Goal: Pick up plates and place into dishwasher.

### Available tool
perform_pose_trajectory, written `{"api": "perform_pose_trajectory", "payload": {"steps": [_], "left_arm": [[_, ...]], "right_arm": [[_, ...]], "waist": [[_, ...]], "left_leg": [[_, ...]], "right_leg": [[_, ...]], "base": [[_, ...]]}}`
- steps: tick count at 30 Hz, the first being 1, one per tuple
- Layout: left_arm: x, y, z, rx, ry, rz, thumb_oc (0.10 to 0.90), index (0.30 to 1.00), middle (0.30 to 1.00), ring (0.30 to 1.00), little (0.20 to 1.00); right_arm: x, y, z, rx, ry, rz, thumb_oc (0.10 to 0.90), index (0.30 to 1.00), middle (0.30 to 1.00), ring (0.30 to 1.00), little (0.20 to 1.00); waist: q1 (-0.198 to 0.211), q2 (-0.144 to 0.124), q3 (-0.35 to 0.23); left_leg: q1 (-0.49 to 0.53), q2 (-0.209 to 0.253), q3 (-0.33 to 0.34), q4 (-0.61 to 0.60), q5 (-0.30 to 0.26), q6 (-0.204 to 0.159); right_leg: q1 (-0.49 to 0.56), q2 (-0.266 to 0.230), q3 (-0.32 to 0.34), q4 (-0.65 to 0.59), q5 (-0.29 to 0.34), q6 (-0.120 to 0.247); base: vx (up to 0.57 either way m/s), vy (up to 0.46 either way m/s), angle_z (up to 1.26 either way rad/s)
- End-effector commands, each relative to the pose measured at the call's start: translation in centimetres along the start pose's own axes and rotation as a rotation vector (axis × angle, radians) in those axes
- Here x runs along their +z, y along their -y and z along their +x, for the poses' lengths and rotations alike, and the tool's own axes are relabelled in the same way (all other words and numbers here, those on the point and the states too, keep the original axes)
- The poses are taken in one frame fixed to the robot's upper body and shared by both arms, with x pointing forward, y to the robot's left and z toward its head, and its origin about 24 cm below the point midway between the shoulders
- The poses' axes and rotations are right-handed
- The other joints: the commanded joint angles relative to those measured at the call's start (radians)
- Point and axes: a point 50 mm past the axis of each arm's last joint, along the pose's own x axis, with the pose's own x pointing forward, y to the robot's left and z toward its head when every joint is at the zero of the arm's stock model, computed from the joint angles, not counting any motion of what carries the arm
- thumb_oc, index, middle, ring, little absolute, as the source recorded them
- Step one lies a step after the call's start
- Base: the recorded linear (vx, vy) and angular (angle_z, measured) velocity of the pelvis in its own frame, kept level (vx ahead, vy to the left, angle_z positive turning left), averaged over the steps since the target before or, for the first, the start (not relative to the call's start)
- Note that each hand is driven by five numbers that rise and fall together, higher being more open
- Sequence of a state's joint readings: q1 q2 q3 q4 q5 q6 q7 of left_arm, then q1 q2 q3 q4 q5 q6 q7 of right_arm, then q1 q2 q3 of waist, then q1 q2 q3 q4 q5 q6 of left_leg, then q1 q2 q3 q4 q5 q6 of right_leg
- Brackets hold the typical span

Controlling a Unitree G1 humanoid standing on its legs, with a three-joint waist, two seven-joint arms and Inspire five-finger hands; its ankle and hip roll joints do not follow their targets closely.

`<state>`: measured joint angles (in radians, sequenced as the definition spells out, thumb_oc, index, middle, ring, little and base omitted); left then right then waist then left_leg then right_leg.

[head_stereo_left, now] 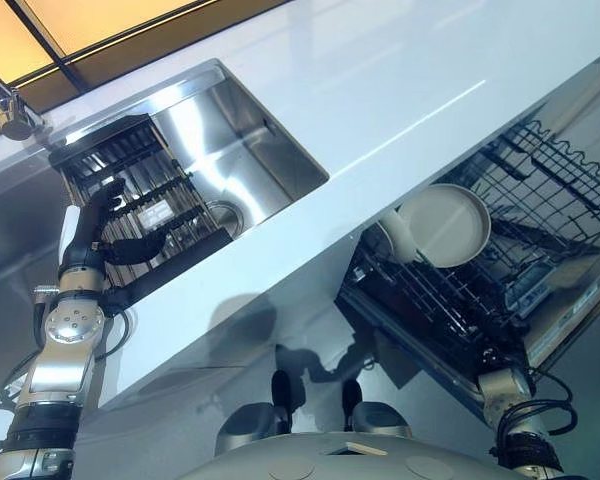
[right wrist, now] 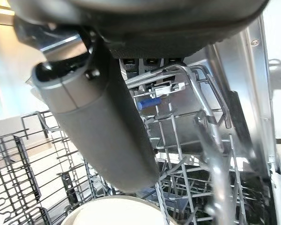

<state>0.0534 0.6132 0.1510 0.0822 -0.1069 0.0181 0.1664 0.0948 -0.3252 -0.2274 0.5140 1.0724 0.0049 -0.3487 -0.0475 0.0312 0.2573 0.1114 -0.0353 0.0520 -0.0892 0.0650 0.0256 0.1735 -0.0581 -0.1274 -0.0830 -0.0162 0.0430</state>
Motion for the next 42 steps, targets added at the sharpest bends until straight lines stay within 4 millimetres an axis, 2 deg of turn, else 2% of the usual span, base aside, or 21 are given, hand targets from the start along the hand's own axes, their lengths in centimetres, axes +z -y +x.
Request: {"api": "perform_pose_trajectory", "payload": {"steps": [1, 6, 7, 8, 12, 13, 14, 15, 16, 19, 23, 27, 32, 36, 39, 42], "left_arm": [[0.4, -0.8, 0.5, 0.030, 0.036, 0.054, 0.800, 0.900, 0.900, 0.900, 0.900], [0.5, 0.1, 0.5, -0.002, 0.038, 0.063, 0.800, 0.900, 0.900, 0.900, 0.900], [0.5, 0.2, 0.6, -0.003, 0.038, 0.063, 0.800, 0.900, 0.900, 0.900, 0.900], [0.7, 0.6, 0.7, -0.014, 0.040, 0.063, 0.800, 0.900, 0.900, 0.900, 0.900], [1.1, 1.8, 1.1, -0.044, 0.044, 0.065, 0.800, 0.900, 0.900, 0.900, 0.900], [1.2, 1.8, 1.2, -0.044, 0.044, 0.065, 0.800, 0.900, 0.900, 0.900, 0.900], [1.3, 2.0, 1.3, -0.051, 0.045, 0.067, 0.800, 0.900, 0.900, 0.900, 0.900], [1.3, 2.1, 1.3, -0.055, 0.045, 0.068, 0.800, 0.900, 0.900, 0.900, 0.900], [1.4, 2.4, 1.5, -0.063, 0.044, 0.070, 0.800, 0.900, 0.900, 0.900, 0.900], [1.5, 2.4, 1.7, -0.077, 0.040, 0.074, 0.800, 0.900, 0.900, 0.900, 0.900], [1.3, 2.4, 1.7, -0.088, 0.033, 0.078, 0.800, 0.900, 0.900, 0.900, 0.900], [0.8, 2.5, 1.4, -0.103, 0.027, 0.081, 0.800, 0.900, 0.900, 0.900, 0.900], [0.6, 2.9, 1.1, -0.119, 0.031, 0.080, 0.800, 0.900, 0.900, 0.900, 0.900], [0.7, 3.3, 1.1, -0.135, 0.036, 0.077, 0.800, 0.900, 0.900, 0.900, 0.900], [1.0, 3.7, 1.2, -0.140, 0.039, 0.072, 0.800, 0.900, 0.900, 0.900, 0.900], [0.9, 3.7, 1.1, -0.129, 0.034, 0.065, 0.800, 0.900, 0.900, 0.900, 0.900]], "right_arm": [[2.1, -5.8, -0.1, 0.318, -0.028, 0.068, 0.800, 0.900, 0.900, 0.900, 0.900], [1.8, -11.0, -1.4, 0.579, -0.149, 0.169, 0.800, 0.900, 0.900, 0.900, 0.900], [1.8, -11.3, -1.5, 0.597, -0.159, 0.179, 0.800, 0.900, 0.900, 0.900, 0.900], [2.1, -13.4, -2.2, 0.683, -0.166, 0.233, 0.800, 0.900, 0.900, 0.900, 0.900], [3.9, -18.4, -4.0, 0.847, -0.085, 0.289, 0.800, 0.900, 0.900, 0.900, 0.900], [4.0, -18.9, -4.3, 0.872, -0.080, 0.293, 0.800, 0.900, 0.900, 0.900, 0.900], [4.5, -20.4, -5.1, 0.932, -0.057, 0.297, 0.800, 0.900, 0.900, 0.900, 0.900], [4.6, -21.0, -5.4, 0.952, -0.051, 0.291, 0.800, 0.900, 0.900, 0.900, 0.900], [5.1, -22.7, -6.5, 1.017, -0.020, 0.282, 0.800, 0.900, 0.900, 0.900, 0.900], [5.6, -24.9, -8.4, 1.136, 0.042, 0.236, 0.800, 0.900, 0.900, 0.900, 0.900], [5.9, -26.0, -9.4, 1.191, 0.084, 0.200, 0.800, 0.900, 0.900, 0.900, 0.900], [6.1, -25.8, -9.5, 1.188, 0.143, 0.214, 0.800, 0.900, 0.900, 0.900, 0.900], [7.1, -25.2, -9.9, 1.190, 0.205, 0.392, 0.800, 0.900, 0.900, 0.900, 0.900], [7.9, -26.1, -10.8, 1.178, 0.242, 0.490, 0.800, 0.900, 0.900, 0.900, 0.900], [8.4, -26.2, -10.3, 0.969, 0.323, 0.417, 0.800, 0.900, 0.900, 0.900, 0.900], [8.8, -24.8, -8.8, 0.756, 0.363, 0.372, 0.800, 0.900, 0.900, 0.900, 0.900]], "waist": [[0.053, -0.008, -0.030], [0.086, -0.009, -0.034], [0.088, -0.009, -0.034], [0.102, -0.009, -0.035], [0.136, -0.007, -0.041], [0.138, -0.008, -0.041], [0.148, -0.007, -0.043], [0.151, -0.007, -0.043], [0.162, -0.007, -0.046], [0.180, -0.009, -0.054], [0.192, -0.011, -0.061], [0.197, -0.013, -0.069], [0.198, -0.011, -0.068], [0.203, -0.005, -0.073], [0.201, -0.001, -0.078], [0.190, 0.003, -0.080]], "left_leg": [[0.007, -0.070, -0.018, 0.049, -0.143, 0.030], [0.011, -0.072, -0.047, 0.047, -0.142, 0.031], [0.011, -0.072, -0.048, 0.047, -0.142, 0.031], [0.011, -0.075, -0.058, 0.047, -0.142, 0.032], [0.014, -0.080, -0.081, 0.045, -0.141, 0.032], [0.013, -0.081, -0.083, 0.046, -0.141, 0.032], [0.012, -0.083, -0.090, 0.047, -0.142, 0.033], [0.012, -0.084, -0.092, 0.048, -0.142, 0.033], [0.011, -0.086, -0.100, 0.049, -0.141, 0.033], [0.009, -0.090, -0.109, 0.051, -0.140, 0.035], [0.009, -0.092, -0.115, 0.053, -0.141, 0.037], [0.013, -0.093, -0.115, 0.055, -0.142, 0.039], [0.025, -0.092, -0.107, 0.057, -0.149, 0.039], [0.033, -0.093, -0.103, 0.053, -0.152, 0.038], [0.027, -0.095, -0.098, 0.047, -0.139, 0.036], [0.027, -0.092, -0.088, 0.039, -0.135, 0.036]], "right_leg": [[-0.136, 0.020, -0.021, 0.170, -0.051, 0.071], [-0.127, 0.015, -0.039, 0.170, -0.054, 0.066], [-0.126, 0.015, -0.041, 0.170, -0.054, 0.066], [-0.120, 0.013, -0.046, 0.165, -0.054, 0.064], [-0.106, 0.009, -0.060, 0.148, -0.052, 0.061], [-0.105, 0.009, -0.061, 0.147, -0.051, 0.060], [-0.101, 0.008, -0.064, 0.142, -0.051, 0.058], [-0.100, 0.007, -0.066, 0.141, -0.051, 0.058], [-0.095, 0.006, -0.071, 0.135, -0.050, 0.055], [-0.087, 0.004, -0.081, 0.126, -0.050, 0.051], [-0.081, 0.002, -0.089, 0.124, -0.051, 0.050], [-0.075, 0.002, -0.092, 0.119, -0.047, 0.051], [-0.068, -0.004, -0.097, 0.100, -0.028, 0.058], [-0.063, -0.008, -0.097, 0.081, -0.013, 0.063], [-0.073, -0.009, -0.092, 0.075, 0.002, 0.063], [-0.080, -0.006, -0.085, 0.080, 0.002, 0.061]], "base": [[0.04, -0.011, 0.07], [0.05, -0.004, 0.08], [0.06, 0.006, 0.04], [0.06, 0.010, 0.01], [0.06, 0.010, 0.06], [0.04, 0.010, 0.07], [0.04, 0.008, 0.09], [0.06, 0.009, 0.14], [0.05, 0.007, 0.14], [0.04, 0.000, 0.06], [0.03, -0.009, 0.11], [0.03, -0.006, 0.16], [0.01, -0.009, 0.01], [0.00, 0.000, 0.00], [-0.06, 0.008, 0.00], [-0.05, 0.028, 0.03]]}}
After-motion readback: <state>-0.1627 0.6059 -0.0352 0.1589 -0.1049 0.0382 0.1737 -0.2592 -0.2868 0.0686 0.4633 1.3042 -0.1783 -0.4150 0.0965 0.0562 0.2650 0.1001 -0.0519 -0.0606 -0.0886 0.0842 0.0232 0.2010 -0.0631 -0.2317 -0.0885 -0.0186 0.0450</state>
